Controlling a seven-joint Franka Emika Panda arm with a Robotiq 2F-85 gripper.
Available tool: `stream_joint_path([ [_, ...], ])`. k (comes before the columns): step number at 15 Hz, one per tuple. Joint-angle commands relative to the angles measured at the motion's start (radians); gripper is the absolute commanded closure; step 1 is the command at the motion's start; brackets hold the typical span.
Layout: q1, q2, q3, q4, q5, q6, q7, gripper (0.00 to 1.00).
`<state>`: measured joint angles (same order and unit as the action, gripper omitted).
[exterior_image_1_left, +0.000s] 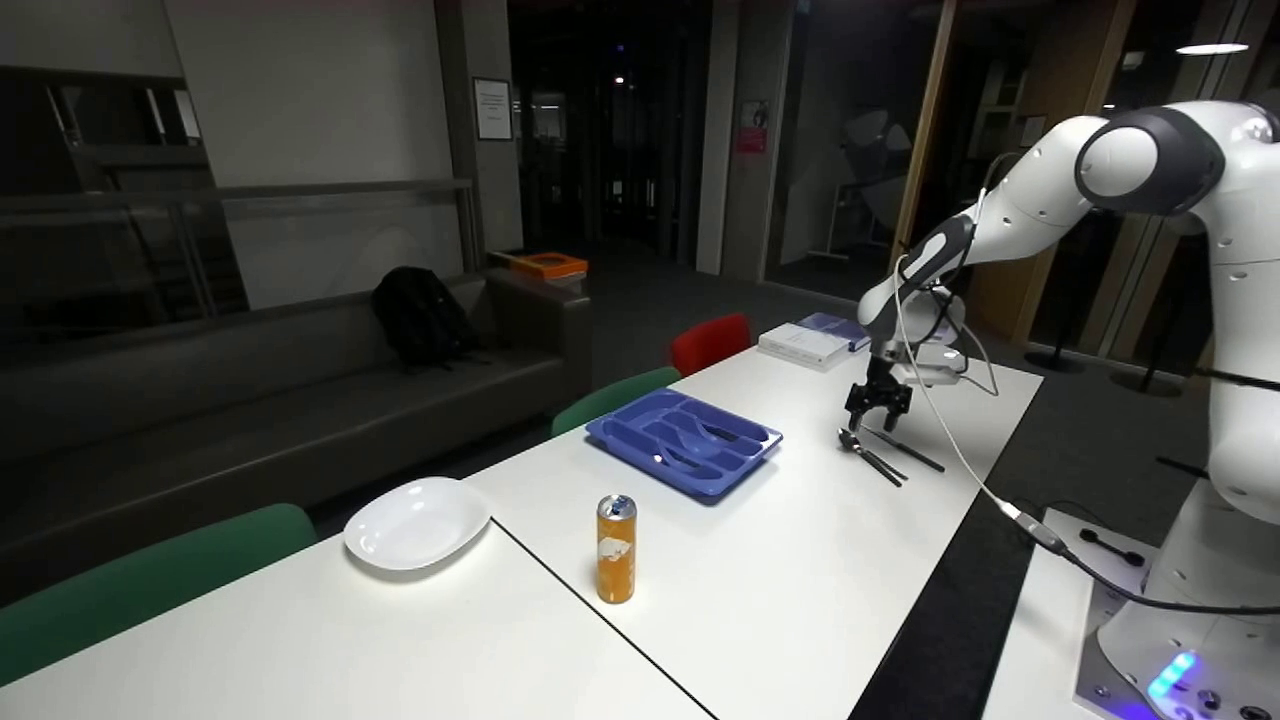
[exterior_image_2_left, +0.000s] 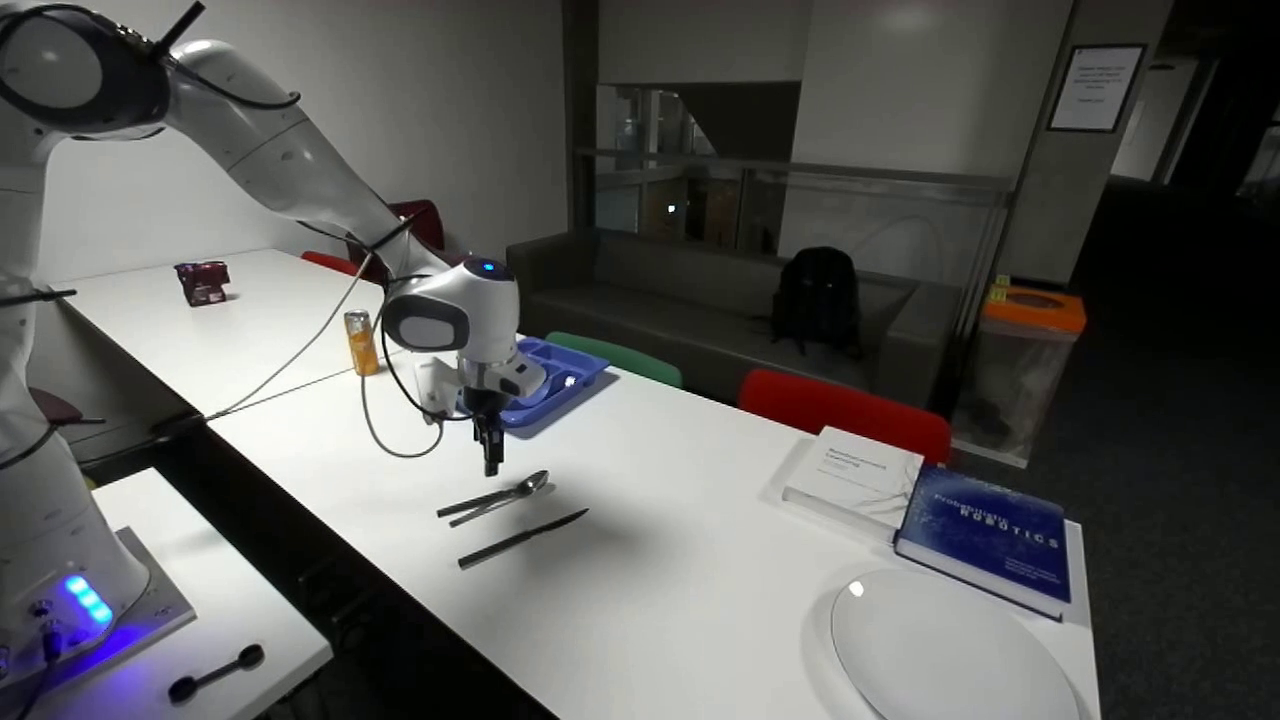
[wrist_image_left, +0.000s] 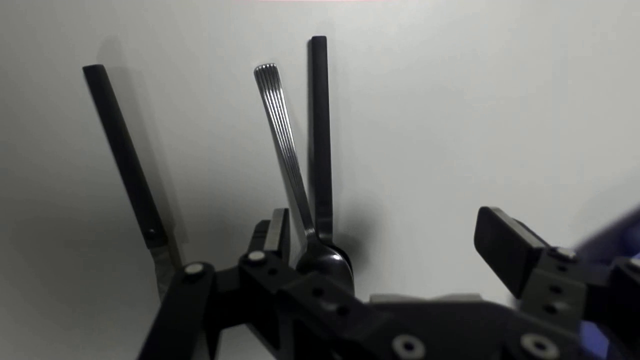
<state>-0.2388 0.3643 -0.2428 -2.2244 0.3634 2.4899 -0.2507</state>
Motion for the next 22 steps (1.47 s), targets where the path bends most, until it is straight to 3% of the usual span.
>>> stream_joint_path([
  [1,-0.036,0.034,0.03,0.039,-0.033,-0.002,0.06,0.0],
  [22,-0.07,0.086,0.082,0.022,-0.011,-0.039,0.102,0.0],
])
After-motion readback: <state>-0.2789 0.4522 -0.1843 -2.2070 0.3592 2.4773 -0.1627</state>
